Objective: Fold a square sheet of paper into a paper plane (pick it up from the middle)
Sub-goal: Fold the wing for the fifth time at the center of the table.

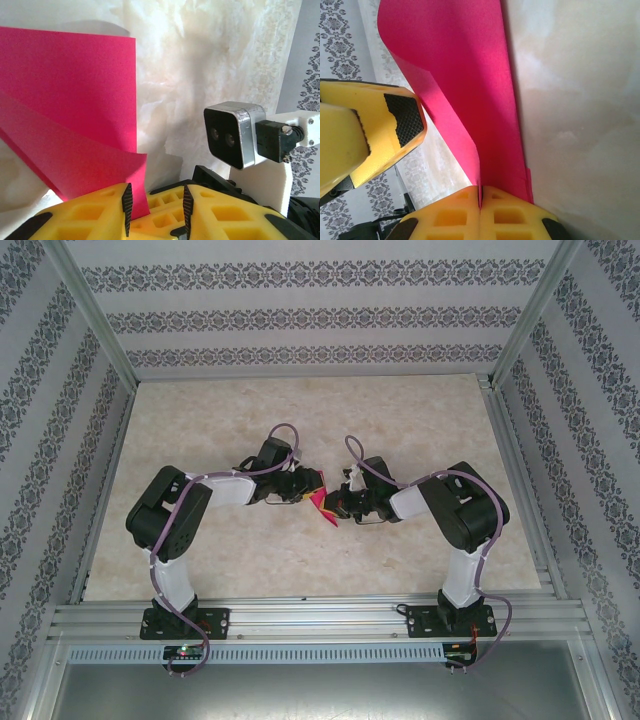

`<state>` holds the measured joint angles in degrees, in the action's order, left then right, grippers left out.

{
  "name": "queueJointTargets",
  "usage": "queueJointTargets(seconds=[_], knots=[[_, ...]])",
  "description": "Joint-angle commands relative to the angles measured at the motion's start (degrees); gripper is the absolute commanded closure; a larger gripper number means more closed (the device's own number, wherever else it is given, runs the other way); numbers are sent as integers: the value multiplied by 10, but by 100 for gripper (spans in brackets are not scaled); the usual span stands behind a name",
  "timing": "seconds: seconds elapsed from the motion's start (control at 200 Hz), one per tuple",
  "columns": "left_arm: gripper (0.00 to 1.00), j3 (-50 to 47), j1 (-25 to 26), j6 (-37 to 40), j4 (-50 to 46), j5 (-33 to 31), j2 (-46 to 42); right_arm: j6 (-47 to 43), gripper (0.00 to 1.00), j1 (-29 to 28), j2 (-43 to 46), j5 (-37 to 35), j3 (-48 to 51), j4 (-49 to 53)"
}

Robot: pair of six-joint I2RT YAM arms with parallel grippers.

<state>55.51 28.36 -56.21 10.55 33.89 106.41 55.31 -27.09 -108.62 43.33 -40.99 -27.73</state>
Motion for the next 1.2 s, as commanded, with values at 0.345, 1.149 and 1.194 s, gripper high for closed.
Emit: queueJointTargets(seconds=[0.345,1.149,1.194], knots=[[61,6,9,-3,48,17,36,30,95,9,-34,-38,13,30],[49,-28,12,-12,129,-3,8,103,99,8,-43,-55,46,-48],[49,-22,13,-11,131,0,14,105,99,9,-45,-56,48,-50]])
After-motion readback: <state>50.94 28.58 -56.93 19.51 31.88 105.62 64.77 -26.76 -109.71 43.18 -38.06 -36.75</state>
